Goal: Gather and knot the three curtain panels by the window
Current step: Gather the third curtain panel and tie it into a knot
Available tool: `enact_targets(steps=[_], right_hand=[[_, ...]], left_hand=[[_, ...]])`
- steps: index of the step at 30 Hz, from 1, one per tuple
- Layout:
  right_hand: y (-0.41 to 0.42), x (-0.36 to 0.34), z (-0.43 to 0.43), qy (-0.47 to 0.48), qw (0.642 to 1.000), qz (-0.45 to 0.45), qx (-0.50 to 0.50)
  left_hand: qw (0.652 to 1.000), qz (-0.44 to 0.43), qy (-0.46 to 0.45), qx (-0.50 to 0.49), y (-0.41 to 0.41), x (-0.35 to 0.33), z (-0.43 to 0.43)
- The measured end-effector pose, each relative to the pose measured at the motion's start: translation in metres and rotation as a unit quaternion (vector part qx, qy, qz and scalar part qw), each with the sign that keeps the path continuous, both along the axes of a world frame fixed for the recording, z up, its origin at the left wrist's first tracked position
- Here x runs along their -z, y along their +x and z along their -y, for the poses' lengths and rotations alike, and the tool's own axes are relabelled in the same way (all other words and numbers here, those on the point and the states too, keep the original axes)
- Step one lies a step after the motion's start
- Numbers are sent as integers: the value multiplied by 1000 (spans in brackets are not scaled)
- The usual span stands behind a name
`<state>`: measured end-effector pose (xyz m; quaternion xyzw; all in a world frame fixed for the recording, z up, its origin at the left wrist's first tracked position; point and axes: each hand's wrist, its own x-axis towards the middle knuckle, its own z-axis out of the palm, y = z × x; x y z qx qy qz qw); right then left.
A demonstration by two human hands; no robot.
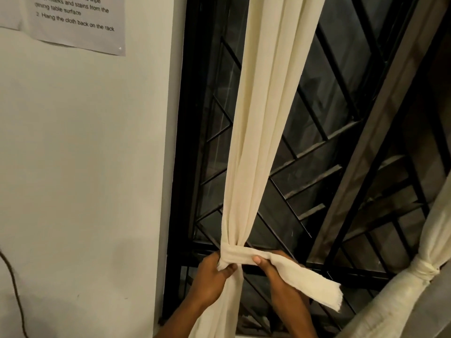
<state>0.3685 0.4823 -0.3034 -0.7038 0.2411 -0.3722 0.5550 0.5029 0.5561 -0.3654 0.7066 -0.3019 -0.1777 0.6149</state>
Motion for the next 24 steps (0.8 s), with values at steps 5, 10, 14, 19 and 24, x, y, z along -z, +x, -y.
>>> enact_targets(steps=[5,10,14,19,24], right_hand=[[9,8,26,98,991,60,70],[31,13,29,89,996,18,-13],[40,16,18,68,998,4,1],[31,21,7,182,980,49,-65],[17,21,5,91,979,-3,-183]], left_hand=[[997,-40,-19,55,-14,4,0],[994,-24,-8,109,-37,19,2],[991,126,-4,49,-29,41,-6],[994,84,23,58,-31,19,2],[1000,-15,-11,24,-33,20,7]])
